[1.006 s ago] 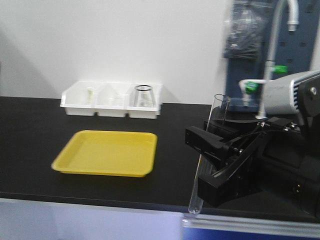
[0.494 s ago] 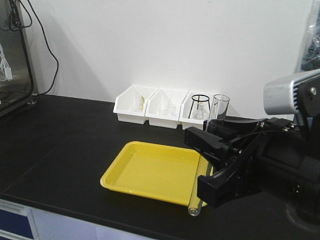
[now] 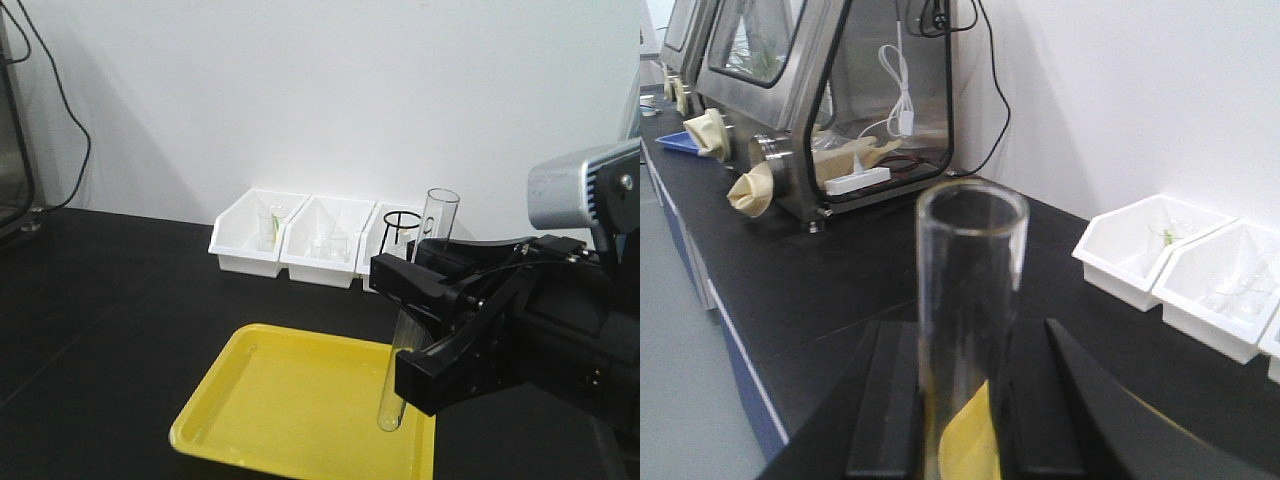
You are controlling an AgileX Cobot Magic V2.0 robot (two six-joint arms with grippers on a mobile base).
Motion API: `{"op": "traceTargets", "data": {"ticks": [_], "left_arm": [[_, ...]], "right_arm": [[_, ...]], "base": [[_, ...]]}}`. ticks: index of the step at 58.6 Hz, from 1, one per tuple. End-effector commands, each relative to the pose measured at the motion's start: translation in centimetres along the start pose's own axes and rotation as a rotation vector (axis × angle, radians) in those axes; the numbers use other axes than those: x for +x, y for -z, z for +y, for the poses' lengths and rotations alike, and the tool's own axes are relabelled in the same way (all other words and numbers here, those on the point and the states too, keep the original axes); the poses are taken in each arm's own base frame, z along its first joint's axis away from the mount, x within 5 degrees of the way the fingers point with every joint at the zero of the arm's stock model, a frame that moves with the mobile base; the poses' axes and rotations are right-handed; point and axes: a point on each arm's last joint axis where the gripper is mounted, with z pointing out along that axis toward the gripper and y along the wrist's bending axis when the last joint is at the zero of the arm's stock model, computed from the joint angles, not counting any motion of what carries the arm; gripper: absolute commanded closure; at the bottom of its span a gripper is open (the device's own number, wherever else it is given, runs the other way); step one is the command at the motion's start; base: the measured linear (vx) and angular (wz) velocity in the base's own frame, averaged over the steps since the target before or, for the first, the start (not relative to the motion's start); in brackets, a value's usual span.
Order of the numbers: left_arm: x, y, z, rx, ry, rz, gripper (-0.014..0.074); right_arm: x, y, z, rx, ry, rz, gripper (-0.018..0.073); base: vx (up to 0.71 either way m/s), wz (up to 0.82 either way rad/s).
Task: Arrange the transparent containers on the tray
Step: 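Hold both tubes while approaching the yellow tray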
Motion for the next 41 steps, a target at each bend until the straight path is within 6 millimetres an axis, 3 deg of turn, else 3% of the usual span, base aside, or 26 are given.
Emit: {"op": "traceTargets", "data": {"ticks": [1, 41], "left_arm": [[-2.06, 0.14, -0.22, 0.017, 0.014, -0.120, 0.0514], [-2.06, 0.14, -0.22, 0.017, 0.014, -0.120, 0.0514]], "right_arm": [[-2.14, 0.64, 0.19, -0.020, 0.007, -0.127, 0.0571], [-2.14, 0.64, 0.19, -0.020, 0.007, -0.127, 0.0571]], "base": [[0.26, -0.09], [0.20, -0.15]]}}
